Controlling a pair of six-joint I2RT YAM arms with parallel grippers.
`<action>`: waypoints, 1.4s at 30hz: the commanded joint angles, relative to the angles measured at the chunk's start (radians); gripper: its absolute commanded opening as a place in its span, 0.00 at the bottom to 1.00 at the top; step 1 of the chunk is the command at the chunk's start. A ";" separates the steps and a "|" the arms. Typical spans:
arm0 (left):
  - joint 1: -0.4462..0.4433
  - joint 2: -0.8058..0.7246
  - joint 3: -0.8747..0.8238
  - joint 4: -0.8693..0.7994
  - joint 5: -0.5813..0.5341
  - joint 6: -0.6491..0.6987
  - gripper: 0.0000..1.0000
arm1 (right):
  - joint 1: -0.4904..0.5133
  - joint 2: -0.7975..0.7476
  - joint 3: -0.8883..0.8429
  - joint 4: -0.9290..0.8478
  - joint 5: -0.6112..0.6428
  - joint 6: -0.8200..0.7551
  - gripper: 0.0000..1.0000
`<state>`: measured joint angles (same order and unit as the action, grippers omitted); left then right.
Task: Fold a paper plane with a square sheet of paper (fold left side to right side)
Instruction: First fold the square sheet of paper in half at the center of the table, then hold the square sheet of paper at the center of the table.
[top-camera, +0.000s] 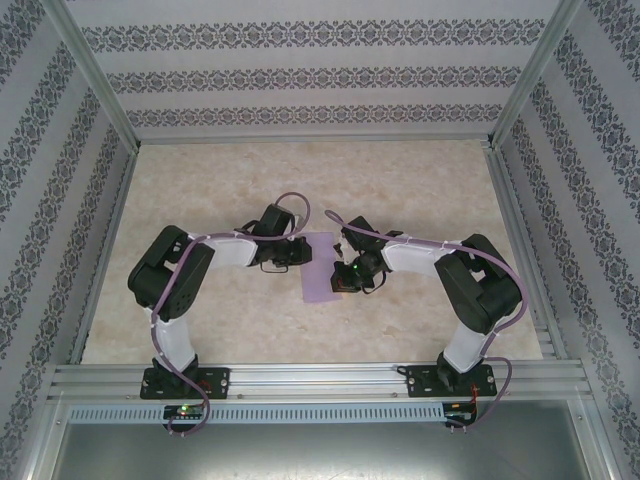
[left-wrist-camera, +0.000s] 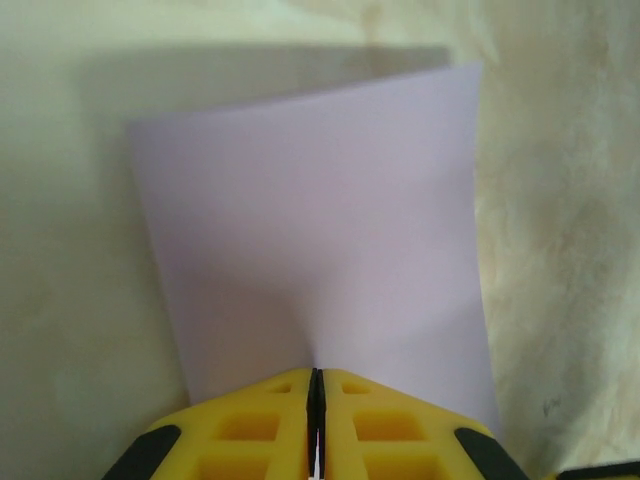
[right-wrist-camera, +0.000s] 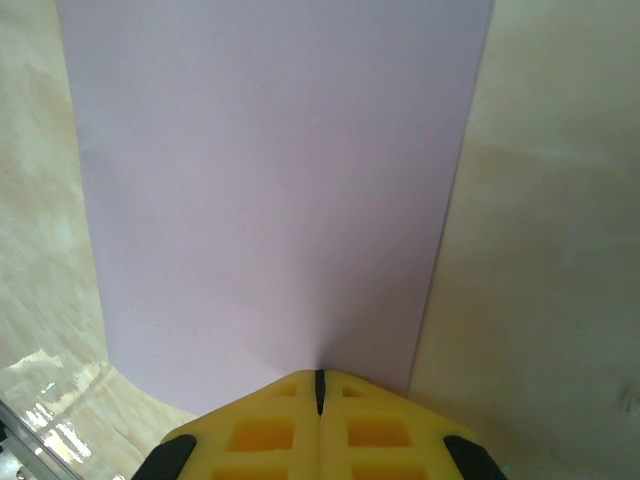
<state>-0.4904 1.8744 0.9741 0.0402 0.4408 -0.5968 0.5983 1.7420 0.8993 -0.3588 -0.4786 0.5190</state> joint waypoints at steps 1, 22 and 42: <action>0.063 0.047 0.053 -0.045 -0.089 0.057 0.13 | 0.001 0.042 -0.048 -0.106 0.097 -0.016 0.00; 0.167 0.230 0.349 -0.151 -0.040 0.100 0.13 | 0.006 0.042 -0.055 -0.076 0.079 0.003 0.00; 0.194 -0.163 0.186 -0.172 -0.014 0.053 0.18 | 0.005 -0.029 -0.112 -0.004 0.154 0.054 0.00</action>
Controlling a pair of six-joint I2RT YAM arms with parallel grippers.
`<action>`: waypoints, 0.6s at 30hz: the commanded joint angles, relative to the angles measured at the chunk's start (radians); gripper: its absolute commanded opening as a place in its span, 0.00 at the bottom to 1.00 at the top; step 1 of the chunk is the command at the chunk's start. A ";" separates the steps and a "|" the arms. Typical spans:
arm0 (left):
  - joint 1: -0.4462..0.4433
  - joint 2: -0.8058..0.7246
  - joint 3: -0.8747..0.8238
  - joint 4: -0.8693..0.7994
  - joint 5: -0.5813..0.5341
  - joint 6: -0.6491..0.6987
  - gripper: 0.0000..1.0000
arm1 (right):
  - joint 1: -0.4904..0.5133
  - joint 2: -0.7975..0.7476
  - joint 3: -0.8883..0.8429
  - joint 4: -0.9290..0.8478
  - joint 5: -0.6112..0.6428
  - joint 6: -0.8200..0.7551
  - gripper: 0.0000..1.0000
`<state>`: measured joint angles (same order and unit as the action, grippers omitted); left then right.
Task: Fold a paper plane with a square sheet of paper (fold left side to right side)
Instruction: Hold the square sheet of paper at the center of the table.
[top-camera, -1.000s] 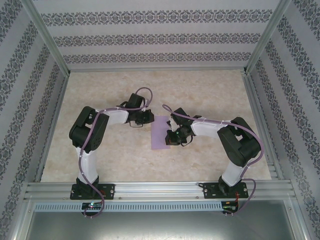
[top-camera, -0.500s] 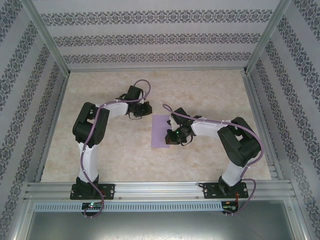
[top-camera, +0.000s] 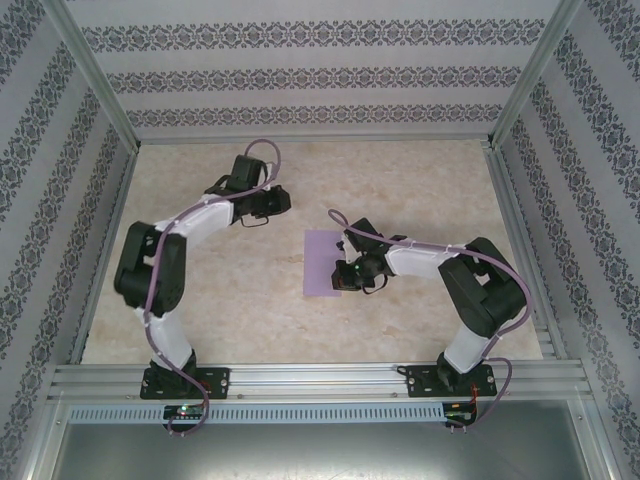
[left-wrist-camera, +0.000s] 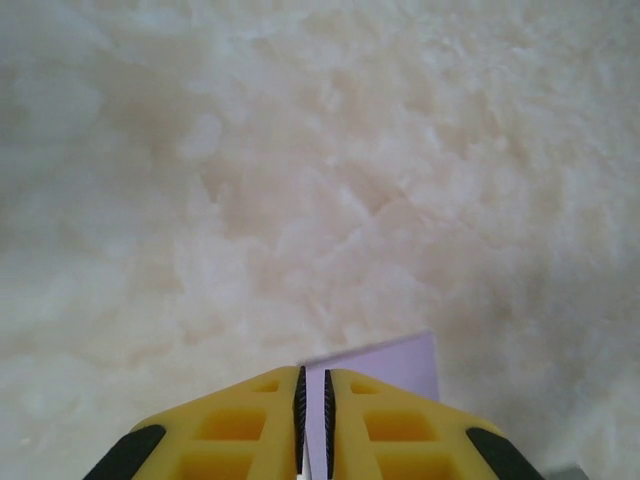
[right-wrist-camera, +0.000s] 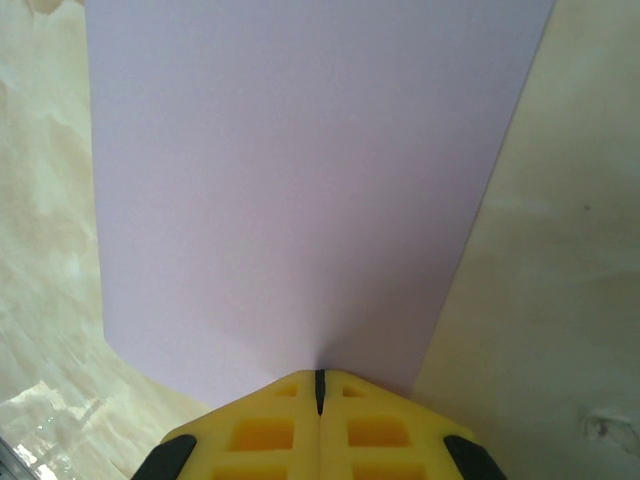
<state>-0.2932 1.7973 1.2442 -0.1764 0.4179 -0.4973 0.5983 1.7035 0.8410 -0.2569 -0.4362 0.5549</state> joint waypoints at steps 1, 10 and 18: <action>-0.005 -0.116 -0.121 0.064 0.013 -0.061 0.18 | 0.006 0.004 -0.055 -0.107 0.116 0.019 0.00; -0.084 -0.339 -0.415 0.202 0.006 -0.200 0.19 | 0.005 -0.055 -0.073 -0.109 0.160 0.023 0.01; -0.181 -0.316 -0.479 0.330 0.047 -0.280 0.19 | 0.006 -0.062 -0.066 -0.072 0.128 0.015 0.04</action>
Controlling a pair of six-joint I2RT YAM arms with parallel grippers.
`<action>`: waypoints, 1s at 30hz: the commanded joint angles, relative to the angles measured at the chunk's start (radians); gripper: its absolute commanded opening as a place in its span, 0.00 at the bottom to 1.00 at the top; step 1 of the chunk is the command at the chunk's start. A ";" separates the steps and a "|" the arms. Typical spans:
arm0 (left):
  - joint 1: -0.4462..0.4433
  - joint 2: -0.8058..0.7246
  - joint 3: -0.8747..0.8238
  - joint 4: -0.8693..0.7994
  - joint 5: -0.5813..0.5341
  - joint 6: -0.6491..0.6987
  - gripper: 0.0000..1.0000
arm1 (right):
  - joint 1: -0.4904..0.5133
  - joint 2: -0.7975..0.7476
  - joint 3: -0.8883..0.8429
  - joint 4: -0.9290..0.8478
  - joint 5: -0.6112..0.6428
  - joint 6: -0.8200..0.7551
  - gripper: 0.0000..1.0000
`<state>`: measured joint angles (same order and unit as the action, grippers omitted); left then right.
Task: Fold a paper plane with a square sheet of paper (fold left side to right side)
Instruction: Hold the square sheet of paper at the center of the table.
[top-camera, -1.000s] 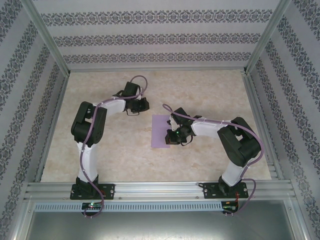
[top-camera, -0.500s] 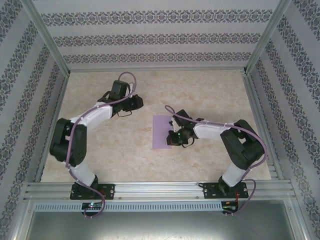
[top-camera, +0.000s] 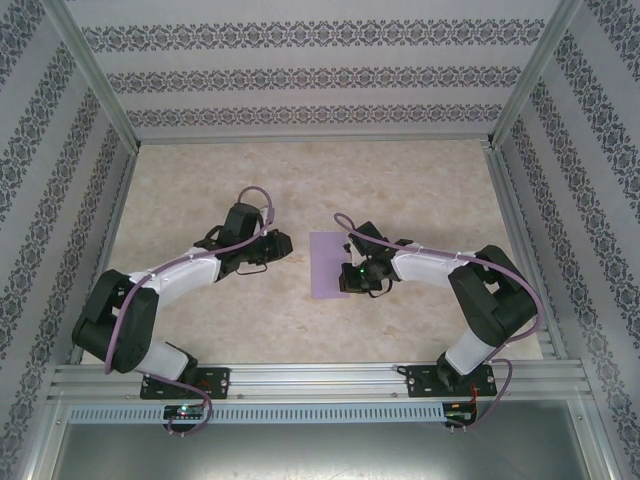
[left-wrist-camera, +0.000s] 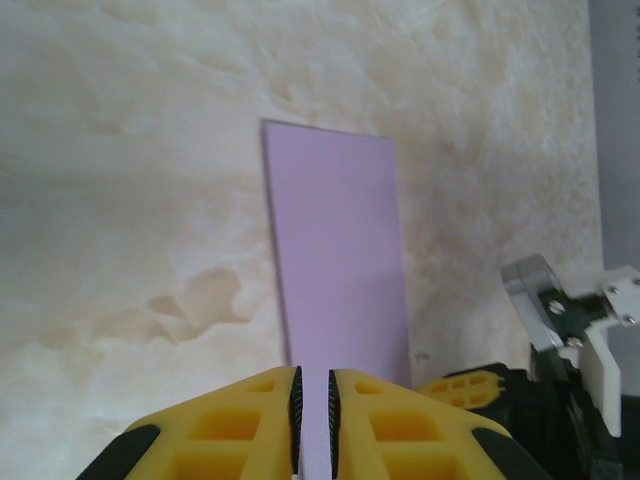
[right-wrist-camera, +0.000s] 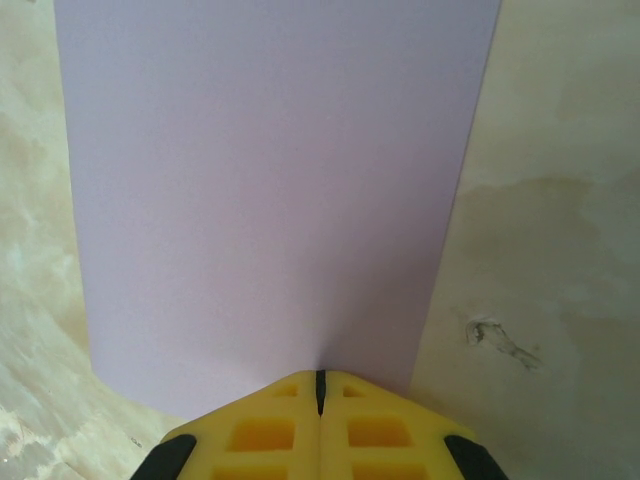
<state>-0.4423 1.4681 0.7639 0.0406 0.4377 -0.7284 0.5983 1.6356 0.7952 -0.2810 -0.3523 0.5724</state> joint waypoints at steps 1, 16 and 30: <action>-0.037 0.028 0.000 0.139 0.039 -0.059 0.19 | 0.005 0.010 -0.015 -0.049 0.040 -0.005 0.04; -0.076 0.139 0.079 0.136 0.037 -0.030 0.18 | 0.007 -0.109 0.057 -0.073 0.050 -0.004 0.20; -0.139 0.237 0.114 0.148 0.017 -0.038 0.17 | -0.129 0.125 0.296 0.105 -0.181 0.032 0.02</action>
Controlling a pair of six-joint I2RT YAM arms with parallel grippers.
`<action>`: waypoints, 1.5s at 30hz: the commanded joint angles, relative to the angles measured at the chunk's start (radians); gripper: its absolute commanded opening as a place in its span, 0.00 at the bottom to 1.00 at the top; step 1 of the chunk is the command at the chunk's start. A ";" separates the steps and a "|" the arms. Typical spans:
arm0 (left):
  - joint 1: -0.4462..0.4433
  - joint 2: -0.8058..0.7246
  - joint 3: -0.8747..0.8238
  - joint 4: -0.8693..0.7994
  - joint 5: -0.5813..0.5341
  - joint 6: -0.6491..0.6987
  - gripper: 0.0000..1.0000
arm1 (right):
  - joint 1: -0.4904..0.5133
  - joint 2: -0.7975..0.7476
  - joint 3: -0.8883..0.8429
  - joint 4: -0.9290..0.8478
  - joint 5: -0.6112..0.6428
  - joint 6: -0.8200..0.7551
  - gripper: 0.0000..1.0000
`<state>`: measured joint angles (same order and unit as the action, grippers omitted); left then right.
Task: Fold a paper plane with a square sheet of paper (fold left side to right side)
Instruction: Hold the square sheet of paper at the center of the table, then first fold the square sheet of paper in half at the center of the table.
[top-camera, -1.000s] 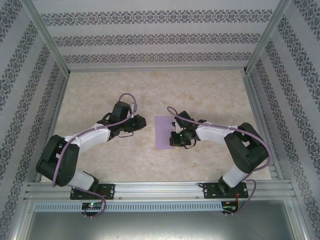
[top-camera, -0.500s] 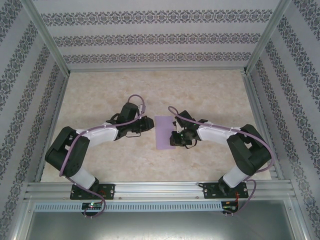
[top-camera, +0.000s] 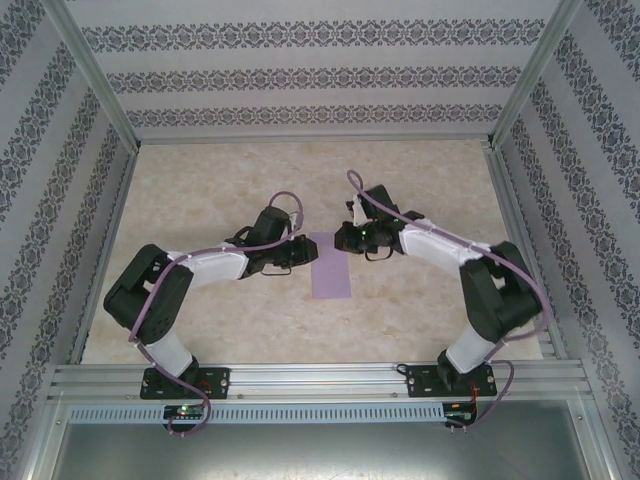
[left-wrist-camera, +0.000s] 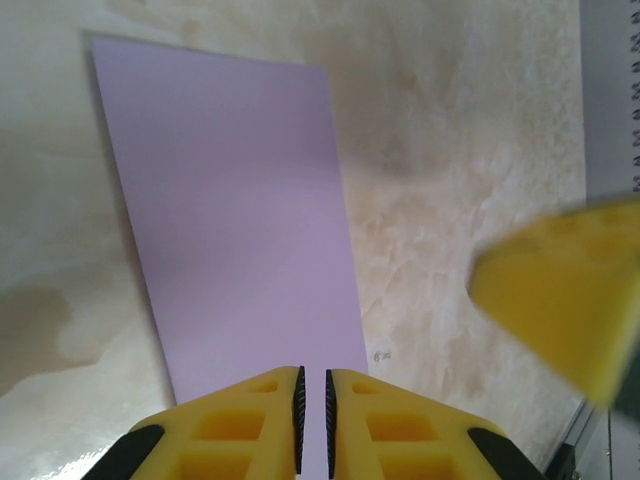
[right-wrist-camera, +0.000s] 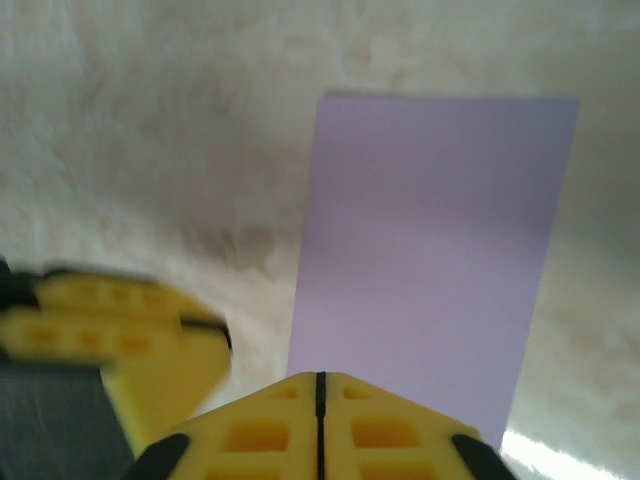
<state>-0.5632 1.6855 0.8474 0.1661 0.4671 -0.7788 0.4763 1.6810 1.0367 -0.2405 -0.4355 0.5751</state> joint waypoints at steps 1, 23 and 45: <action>-0.021 0.027 0.029 0.025 -0.018 0.010 0.18 | -0.007 0.123 0.086 0.061 -0.120 0.034 0.00; -0.057 0.134 0.035 0.032 -0.019 0.030 0.17 | 0.001 0.382 0.183 -0.026 -0.109 0.032 0.00; -0.073 0.107 -0.048 0.016 -0.027 0.090 0.17 | 0.005 0.382 0.184 -0.057 -0.080 0.024 0.00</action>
<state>-0.6132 1.8130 0.8345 0.1967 0.4511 -0.7250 0.4694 2.0262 1.2179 -0.2276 -0.5625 0.6216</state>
